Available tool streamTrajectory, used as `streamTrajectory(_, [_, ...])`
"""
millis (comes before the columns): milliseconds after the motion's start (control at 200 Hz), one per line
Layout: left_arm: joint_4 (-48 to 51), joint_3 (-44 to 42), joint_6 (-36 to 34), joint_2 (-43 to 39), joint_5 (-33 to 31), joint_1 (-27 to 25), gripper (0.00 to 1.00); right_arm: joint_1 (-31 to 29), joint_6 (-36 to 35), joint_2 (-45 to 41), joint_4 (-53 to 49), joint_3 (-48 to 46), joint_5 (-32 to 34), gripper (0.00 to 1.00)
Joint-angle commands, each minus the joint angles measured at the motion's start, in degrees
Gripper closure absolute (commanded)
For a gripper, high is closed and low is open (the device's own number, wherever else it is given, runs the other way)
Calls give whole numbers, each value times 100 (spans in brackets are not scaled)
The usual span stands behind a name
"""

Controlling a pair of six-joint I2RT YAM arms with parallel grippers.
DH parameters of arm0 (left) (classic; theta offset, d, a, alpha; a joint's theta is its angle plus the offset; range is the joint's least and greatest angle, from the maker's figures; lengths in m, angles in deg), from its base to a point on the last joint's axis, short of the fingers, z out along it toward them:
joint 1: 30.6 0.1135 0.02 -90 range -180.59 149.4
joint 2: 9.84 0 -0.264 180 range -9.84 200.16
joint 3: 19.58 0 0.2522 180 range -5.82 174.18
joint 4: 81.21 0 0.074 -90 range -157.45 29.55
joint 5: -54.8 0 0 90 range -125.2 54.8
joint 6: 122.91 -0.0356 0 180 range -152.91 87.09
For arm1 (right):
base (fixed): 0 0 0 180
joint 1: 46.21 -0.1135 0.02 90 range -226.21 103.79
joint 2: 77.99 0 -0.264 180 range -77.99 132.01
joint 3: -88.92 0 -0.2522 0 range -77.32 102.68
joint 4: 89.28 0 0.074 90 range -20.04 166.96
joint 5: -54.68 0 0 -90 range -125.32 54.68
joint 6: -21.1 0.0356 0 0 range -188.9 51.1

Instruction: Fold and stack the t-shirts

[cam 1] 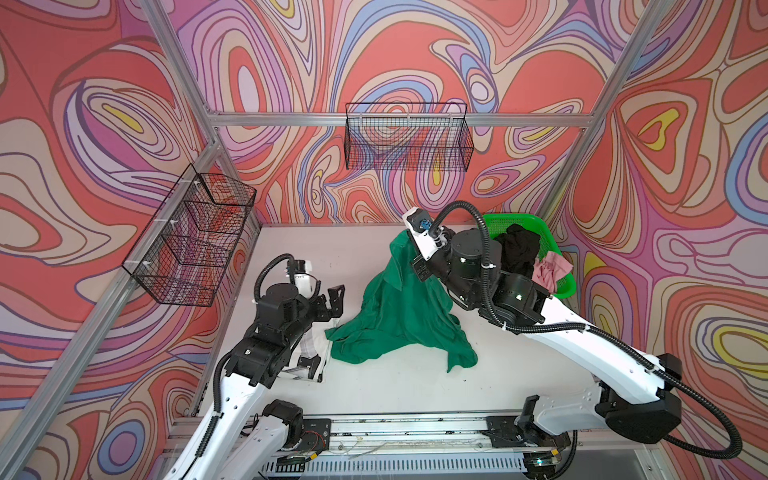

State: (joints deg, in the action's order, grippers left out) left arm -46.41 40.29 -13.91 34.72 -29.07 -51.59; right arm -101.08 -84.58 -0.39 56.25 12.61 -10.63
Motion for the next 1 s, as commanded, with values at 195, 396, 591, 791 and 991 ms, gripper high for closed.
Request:
streamTrajectory(195, [166, 526, -1925, 1187, -762, -2037, 4, 12, 297, -269, -603, 997, 276, 100])
streamTrajectory(396, [-62, 605, -2181, 1485, -1489, -2119, 4, 15, 442, -457, -938, 1531, 108, 100])
streamTrajectory(591, [121, 516, -2224, 1340, -1618, -2119, 8, 16, 402, -717, -1006, 1661, 125, 100])
streamTrajectory(791, [355, 78, -2042, 882, -707, -2119, 8, 13, 365, -775, -1116, 1830, -2, 100])
streamTrajectory(991, [433, -137, -1995, 846, 678, -2166, 4, 15, 368, -865, -1198, 1984, -235, 100])
